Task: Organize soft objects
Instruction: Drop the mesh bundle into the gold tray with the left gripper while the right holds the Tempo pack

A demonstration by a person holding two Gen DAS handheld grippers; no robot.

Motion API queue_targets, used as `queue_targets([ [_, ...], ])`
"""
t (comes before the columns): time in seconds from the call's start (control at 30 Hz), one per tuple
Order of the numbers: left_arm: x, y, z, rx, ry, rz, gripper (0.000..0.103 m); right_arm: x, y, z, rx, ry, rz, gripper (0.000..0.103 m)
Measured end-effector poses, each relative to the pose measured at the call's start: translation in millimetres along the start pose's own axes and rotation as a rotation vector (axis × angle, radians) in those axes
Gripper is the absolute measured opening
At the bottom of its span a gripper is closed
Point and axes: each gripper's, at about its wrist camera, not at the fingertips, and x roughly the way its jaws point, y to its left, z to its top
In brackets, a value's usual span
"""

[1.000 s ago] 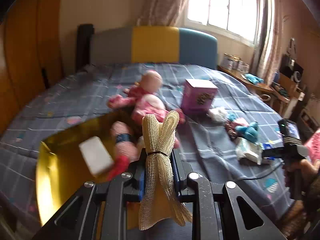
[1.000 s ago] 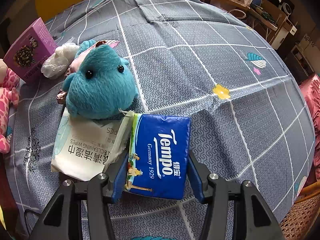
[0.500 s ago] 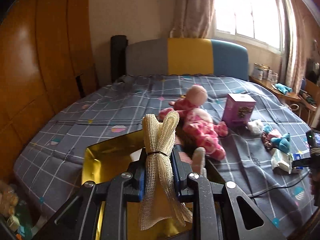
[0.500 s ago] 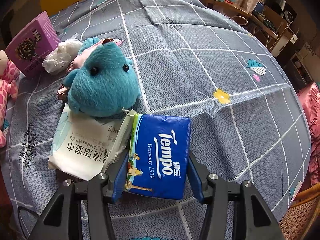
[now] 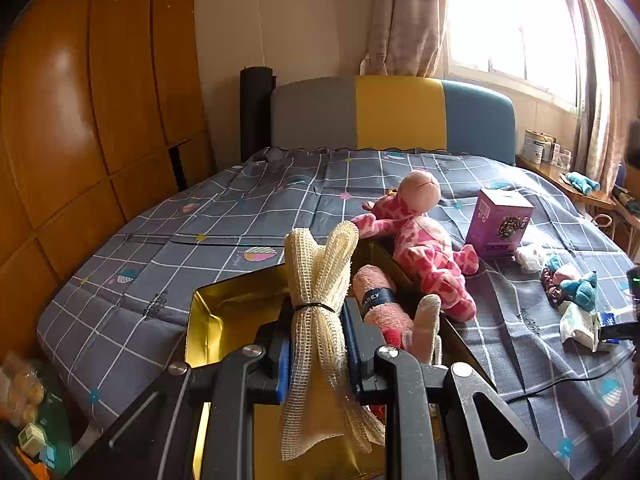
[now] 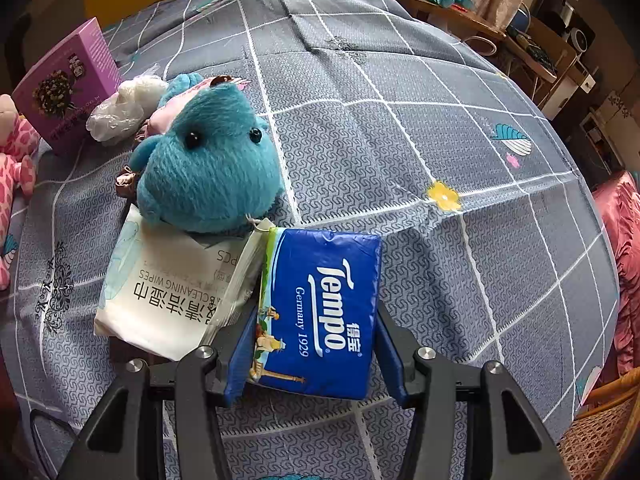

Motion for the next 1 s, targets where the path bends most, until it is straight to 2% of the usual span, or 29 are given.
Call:
queue_targets([
  [0.17,7.5,6.4,-1.8,-0.024,0.029,-0.012,0.023,-0.5,1.1,-0.4,-0.007,-0.002,0.000,0.054],
  [0.23,23.4,16.0,-5.4,-0.072,0.088,-0.034,0.023,-0.8,1.7,-0.6,-0.009,-0.002,-0.002,0.054],
  [0.33,64.2,45.7,-17.2,-0.225,0.243,-0.090,0.023,-1.3,2.4,-0.8,-0.013,-0.001,-0.002,0.054],
  [0.5,111.6,89.5,-28.4,-0.389,0.356,-0.066,0.023,-2.2,3.0,-0.4,-0.016,0.001,-0.002,0.054],
  [0.53,119.5,95.9,-28.8,-0.418,0.375,-0.080,0.023,-2.2,2.9,-0.2,-0.016,0.002,-0.002,0.054],
  [0.63,141.8,106.0,-27.7,-0.455,0.406,-0.073,0.023,-2.0,2.9,0.0,-0.019,0.001,-0.001,0.054],
  [0.67,148.5,104.7,-25.6,-0.454,0.414,-0.082,0.027,-1.7,2.9,0.0,-0.019,0.002,-0.001,0.054],
  [0.77,165.7,100.4,-22.7,-0.435,0.438,-0.085,0.055,-1.2,2.9,0.2,-0.022,0.002,-0.003,0.054],
  [0.8,169.6,97.4,-21.7,-0.438,0.431,-0.118,0.059,-1.1,3.1,-0.1,-0.023,0.002,-0.002,0.054],
  [0.87,170.9,95.1,-21.0,-0.421,0.431,-0.071,0.063,-1.2,3.4,-0.3,-0.023,0.002,-0.002,0.054],
  [1.0,153.2,93.5,-19.4,-0.388,0.376,-0.019,0.070,-1.5,4.2,-0.6,-0.028,0.000,-0.007,0.054],
])
